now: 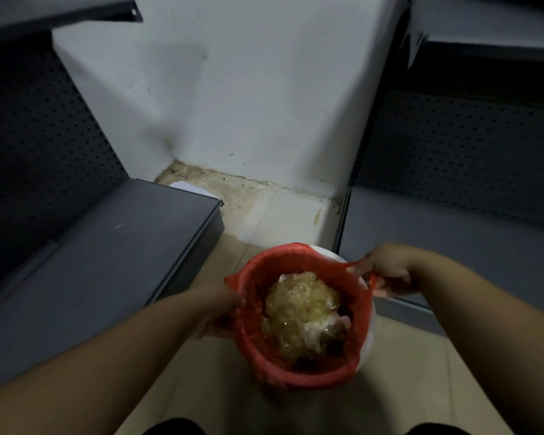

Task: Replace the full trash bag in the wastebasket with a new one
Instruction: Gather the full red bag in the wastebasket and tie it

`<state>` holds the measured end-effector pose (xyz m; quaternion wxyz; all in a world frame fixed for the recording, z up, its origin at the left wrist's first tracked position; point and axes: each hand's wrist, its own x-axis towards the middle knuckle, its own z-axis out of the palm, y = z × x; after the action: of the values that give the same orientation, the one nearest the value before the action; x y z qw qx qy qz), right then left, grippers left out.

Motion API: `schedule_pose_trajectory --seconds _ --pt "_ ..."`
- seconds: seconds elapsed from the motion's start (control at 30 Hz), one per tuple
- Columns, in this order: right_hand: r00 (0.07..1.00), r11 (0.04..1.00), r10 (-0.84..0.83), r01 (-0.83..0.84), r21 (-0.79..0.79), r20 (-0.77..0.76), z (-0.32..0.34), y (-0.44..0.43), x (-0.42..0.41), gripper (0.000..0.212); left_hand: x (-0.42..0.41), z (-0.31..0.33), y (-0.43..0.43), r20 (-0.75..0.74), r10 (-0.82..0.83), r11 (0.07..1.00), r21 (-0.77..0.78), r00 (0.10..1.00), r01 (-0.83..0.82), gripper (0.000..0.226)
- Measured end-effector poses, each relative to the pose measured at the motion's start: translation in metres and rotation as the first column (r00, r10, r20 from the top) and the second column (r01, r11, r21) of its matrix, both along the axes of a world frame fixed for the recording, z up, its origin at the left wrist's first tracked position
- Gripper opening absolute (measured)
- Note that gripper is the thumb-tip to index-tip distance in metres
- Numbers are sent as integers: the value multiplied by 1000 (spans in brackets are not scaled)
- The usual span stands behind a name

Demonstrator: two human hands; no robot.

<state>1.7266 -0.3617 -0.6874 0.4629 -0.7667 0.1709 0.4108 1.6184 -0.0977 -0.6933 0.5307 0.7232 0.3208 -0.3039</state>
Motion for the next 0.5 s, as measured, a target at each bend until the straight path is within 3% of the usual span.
schedule_pose_trajectory --seconds 0.13,0.3,0.37,0.43,0.5 --pt "994 980 -98 105 171 -49 13 18 -3 13 10 21 3 64 17 1000 -7 998 -16 27" --pt "940 903 -313 252 347 133 27 22 1 12 32 40 11 314 -47 974 225 948 -26 14" --pt "926 930 -282 199 309 250 28 20 3 17 36 41 11 495 -190 923 384 848 -16 10" --pt "902 977 -160 86 196 401 27 20 1 24 35 37 9 624 -397 827 561 673 -32 10" --pt "828 999 -1 -23 35 560 27 24 -2 27 33 30 4 688 -520 765 638 506 -81 11"
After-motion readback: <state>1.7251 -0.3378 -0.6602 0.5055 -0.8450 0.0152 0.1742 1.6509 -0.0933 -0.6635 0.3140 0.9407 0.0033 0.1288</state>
